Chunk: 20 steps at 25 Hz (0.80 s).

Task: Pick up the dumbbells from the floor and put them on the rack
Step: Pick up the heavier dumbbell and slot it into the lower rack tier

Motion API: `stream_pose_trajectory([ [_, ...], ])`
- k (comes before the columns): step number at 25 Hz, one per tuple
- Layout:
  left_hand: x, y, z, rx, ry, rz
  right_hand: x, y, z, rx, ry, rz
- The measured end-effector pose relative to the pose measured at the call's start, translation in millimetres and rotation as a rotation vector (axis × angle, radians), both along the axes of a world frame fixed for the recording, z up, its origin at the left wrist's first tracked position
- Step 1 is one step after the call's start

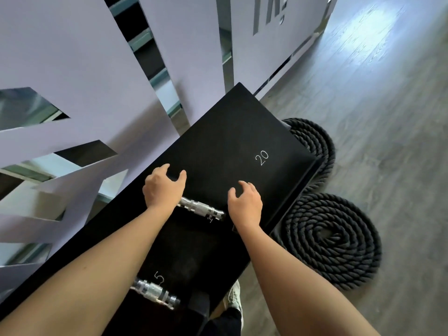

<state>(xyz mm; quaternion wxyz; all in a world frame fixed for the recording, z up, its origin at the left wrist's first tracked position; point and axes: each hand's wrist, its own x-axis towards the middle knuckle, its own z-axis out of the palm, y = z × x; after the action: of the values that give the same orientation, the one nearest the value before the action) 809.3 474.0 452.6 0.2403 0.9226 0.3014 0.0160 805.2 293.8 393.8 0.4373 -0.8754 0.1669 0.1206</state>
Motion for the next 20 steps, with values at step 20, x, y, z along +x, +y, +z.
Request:
stream_pose_trajectory([
  [20, -245.1, -160.2, 222.7, 0.557, -0.425, -0.176, -139.6, -186.3, 268.9, -0.465, -0.798, 0.488],
])
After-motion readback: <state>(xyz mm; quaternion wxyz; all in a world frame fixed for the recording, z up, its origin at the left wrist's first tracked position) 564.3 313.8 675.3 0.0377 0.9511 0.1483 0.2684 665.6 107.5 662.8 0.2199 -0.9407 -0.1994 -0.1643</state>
